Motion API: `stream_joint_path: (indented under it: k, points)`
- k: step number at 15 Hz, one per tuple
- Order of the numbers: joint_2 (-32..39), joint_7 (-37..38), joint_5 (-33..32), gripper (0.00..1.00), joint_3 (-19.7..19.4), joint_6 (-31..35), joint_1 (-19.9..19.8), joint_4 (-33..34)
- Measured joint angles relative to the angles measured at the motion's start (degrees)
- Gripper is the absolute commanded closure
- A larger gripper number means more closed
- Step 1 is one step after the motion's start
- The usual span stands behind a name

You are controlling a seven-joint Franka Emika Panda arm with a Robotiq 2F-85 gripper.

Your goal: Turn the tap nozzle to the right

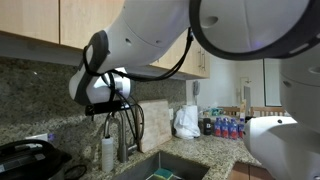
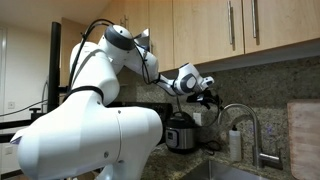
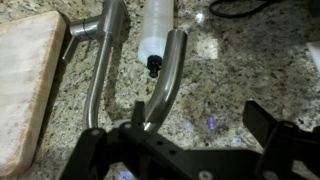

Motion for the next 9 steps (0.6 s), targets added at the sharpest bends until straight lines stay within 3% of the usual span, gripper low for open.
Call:
stream_joint_path:
  k: [4,9]
  points:
    - [-3.3,10.1,-11.8,0.00,-0.2,-1.5,0.0,0.0]
    - [-7.9,16.3,-19.2,0.00,-0.9,-4.7,1.3,-0.3]
